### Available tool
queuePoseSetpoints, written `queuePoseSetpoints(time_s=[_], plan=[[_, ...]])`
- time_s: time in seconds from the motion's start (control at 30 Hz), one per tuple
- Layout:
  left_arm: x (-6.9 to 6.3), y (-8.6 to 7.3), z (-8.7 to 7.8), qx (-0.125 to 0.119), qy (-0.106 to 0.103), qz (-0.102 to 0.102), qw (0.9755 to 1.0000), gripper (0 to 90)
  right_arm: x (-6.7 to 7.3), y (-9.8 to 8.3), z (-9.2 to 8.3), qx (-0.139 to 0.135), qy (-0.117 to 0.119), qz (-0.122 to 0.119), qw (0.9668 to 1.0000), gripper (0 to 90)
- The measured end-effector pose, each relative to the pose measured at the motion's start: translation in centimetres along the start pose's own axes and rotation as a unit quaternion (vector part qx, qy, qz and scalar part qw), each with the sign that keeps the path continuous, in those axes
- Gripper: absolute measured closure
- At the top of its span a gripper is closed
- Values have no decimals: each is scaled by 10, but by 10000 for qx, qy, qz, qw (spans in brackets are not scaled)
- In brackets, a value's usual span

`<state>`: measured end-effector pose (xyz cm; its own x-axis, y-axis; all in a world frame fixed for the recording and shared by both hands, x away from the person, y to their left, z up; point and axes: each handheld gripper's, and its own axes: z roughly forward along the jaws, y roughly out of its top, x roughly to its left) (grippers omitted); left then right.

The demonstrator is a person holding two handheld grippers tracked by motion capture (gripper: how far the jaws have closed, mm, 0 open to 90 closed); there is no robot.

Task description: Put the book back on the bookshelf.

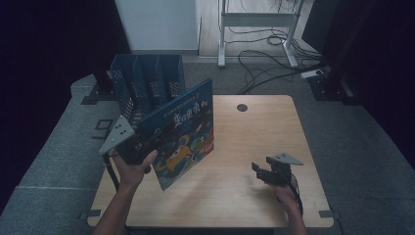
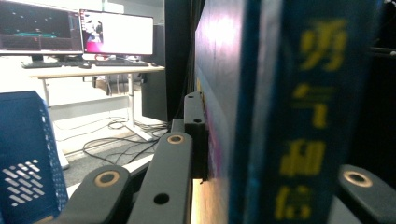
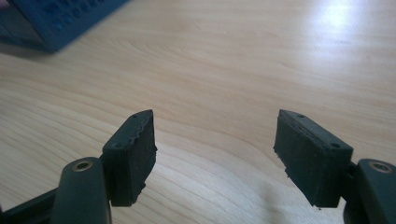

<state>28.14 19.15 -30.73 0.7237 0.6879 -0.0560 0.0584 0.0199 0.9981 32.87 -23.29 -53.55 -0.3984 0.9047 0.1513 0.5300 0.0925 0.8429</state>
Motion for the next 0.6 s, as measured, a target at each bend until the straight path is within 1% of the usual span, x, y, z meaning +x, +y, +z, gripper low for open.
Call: queuePoseSetpoints(time_s=[0.07, 0.23, 0.4, 0.5, 0.57, 0.6], plan=[[2, 1, -2, -17, 32, -9, 10000, 820, -1, -2, 2, 106, -88, -37, 9999, 285], [7, 3, -8, -66, 133, -14, 9999, 820, -3, -5, 6, 289, -269, -33, 9992, 287], [12, 5, -11, -74, 247, -47, 9997, 820, -2, -8, 12, 550, -500, -151, 9971, 287], [15, 7, -14, -91, 307, -57, 9995, 820, -2, -10, 14, 623, -518, -158, 9966, 288], [18, 8, -16, -119, 354, -73, 9993, 820, -3, -11, 16, 684, -568, -135, 9960, 288], [19, 8, -16, -142, 380, -86, 9991, 820, -4, -11, 15, 693, -574, -84, 9959, 291]])
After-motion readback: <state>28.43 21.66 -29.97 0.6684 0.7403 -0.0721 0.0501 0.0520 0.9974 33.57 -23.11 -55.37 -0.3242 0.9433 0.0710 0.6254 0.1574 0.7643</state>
